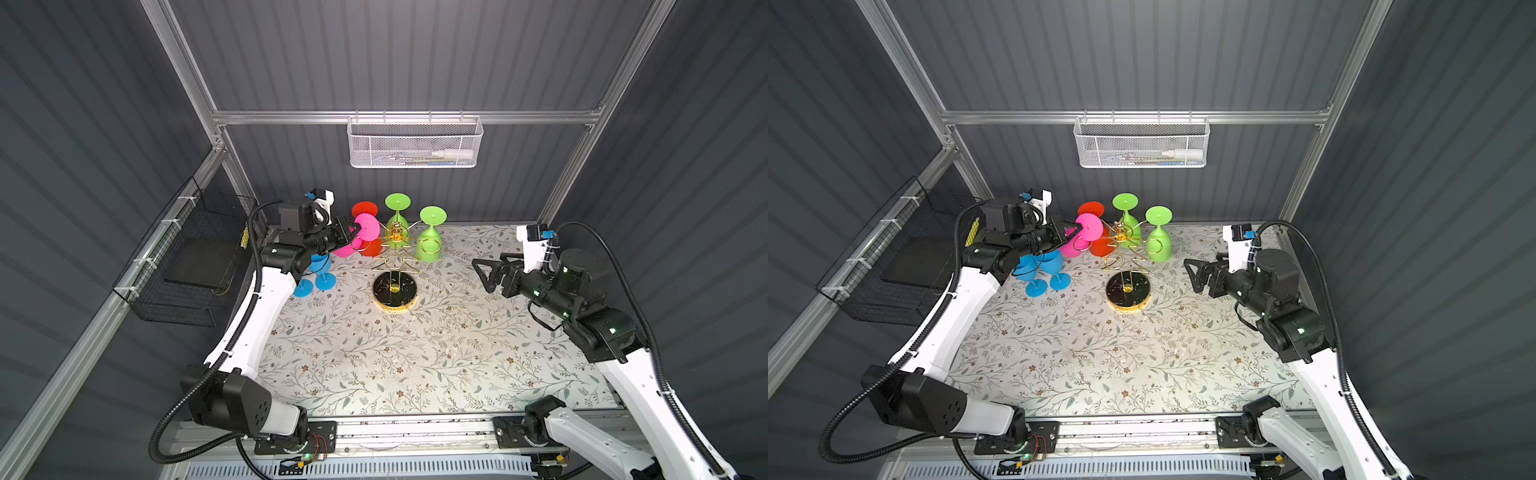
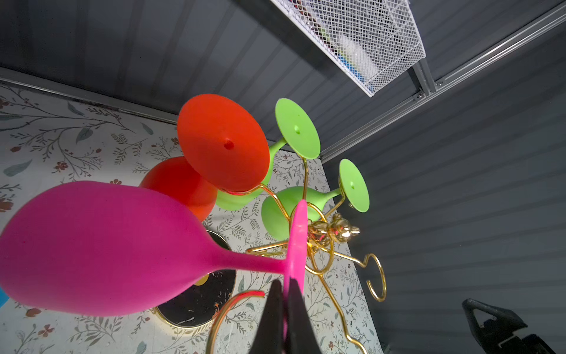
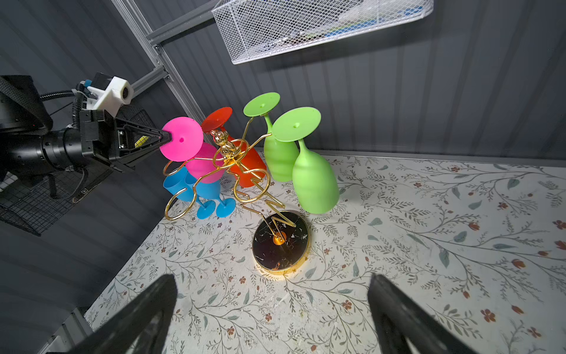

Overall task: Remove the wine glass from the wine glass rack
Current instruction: 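Lift the pink glass up and away from the rack with the left gripper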

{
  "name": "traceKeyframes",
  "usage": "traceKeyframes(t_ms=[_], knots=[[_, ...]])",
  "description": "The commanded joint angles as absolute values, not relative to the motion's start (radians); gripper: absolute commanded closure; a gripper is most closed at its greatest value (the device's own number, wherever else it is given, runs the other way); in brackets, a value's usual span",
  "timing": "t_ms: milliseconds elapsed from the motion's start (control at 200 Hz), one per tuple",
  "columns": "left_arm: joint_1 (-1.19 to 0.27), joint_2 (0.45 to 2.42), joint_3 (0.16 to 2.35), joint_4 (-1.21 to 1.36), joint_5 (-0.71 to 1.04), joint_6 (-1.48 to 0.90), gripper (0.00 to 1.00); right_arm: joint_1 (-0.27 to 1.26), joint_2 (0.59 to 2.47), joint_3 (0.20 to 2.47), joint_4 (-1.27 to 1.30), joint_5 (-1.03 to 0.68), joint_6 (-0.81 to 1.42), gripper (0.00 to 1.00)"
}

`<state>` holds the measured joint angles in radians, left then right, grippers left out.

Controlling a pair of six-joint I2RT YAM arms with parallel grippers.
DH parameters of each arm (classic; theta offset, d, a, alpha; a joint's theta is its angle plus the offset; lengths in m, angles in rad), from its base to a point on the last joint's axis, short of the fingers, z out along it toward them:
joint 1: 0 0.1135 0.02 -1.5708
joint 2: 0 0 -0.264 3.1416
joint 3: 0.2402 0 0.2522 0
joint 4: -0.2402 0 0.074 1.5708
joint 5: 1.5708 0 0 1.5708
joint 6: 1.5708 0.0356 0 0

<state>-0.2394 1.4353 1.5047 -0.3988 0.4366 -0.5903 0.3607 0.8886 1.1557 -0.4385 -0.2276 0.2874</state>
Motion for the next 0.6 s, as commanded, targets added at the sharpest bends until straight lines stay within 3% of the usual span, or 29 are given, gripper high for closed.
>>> traceKeyframes(t_ms=[0, 595], knots=[[-0.217, 1.385, 1.512, -0.400, 0.412, -0.572, 1.00, 0.354, 0.873, 1.146, -0.443, -0.223, 0.282, 0.01], [-0.102, 1.254, 1.582, -0.479, 0.451, -0.532, 1.00, 0.351, 0.878, 1.158, -0.448, -0.224, 0.277, 0.01]])
